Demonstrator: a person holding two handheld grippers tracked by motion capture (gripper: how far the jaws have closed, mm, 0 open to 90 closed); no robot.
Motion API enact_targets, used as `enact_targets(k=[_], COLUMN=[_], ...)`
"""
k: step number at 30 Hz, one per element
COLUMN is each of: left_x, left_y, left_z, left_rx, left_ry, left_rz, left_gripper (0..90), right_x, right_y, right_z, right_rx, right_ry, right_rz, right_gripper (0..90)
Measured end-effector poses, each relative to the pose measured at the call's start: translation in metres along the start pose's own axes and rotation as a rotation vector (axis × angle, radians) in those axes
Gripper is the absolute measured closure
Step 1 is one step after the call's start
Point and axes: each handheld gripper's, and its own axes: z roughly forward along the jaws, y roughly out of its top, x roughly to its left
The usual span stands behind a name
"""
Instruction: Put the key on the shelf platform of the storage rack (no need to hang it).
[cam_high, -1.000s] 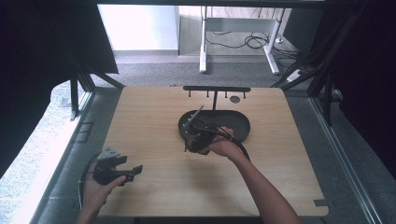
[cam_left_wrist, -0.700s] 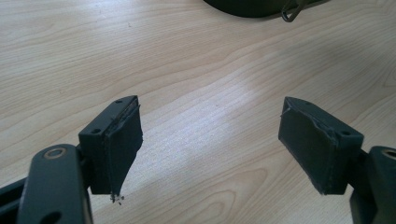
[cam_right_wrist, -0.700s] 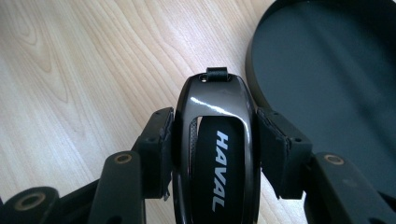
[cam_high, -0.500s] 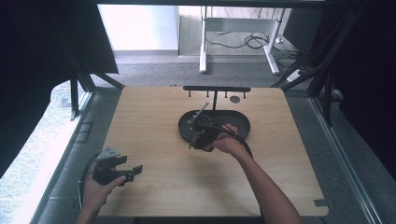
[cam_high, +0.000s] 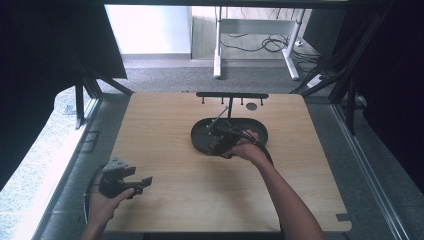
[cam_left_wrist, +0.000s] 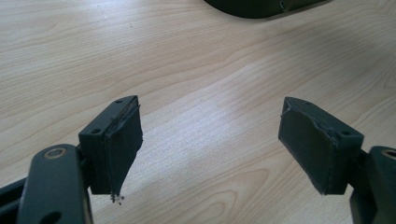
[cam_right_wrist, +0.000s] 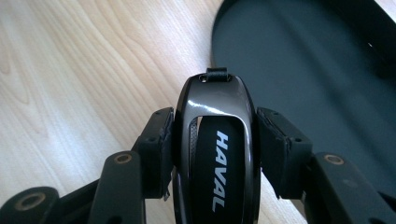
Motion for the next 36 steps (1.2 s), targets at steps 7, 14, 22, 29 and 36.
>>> enact_targets(k=[7, 14, 22, 29, 36], left_x=[0.0, 0.0, 0.0, 0.0, 0.001], left_y=[0.0, 0.0, 0.0, 0.0, 0.0], left_z=[0.0, 0.0, 0.0, 0.0, 0.0], left_rx=[0.001, -0.002, 0.0, -0.001, 0.0], left_ry=[0.0, 0.002, 0.001, 0.002, 0.002], left_rz=[0.001, 0.001, 0.001, 0.0, -0.002], left_gripper=[21.8, 21.8, 21.8, 21.8, 21.8], right_x=[-0.012, -0.018, -0.022, -0.028, -0.034], right_y=[-0.003, -0.004, -0.003, -0.002, -0.001], right_z=[0.003, 0.004, -0.003, -0.006, 0.0], right_rx=[-0.003, -0.003, -0.027, -0.044, -0.035], right_ry=[-0.006, -0.009, -0.014, -0.026, -0.034], right_rz=[0.013, 0.027, 0.038, 0.049, 0.051], right_gripper=[49.1, 49.1, 49.1, 49.2, 49.1])
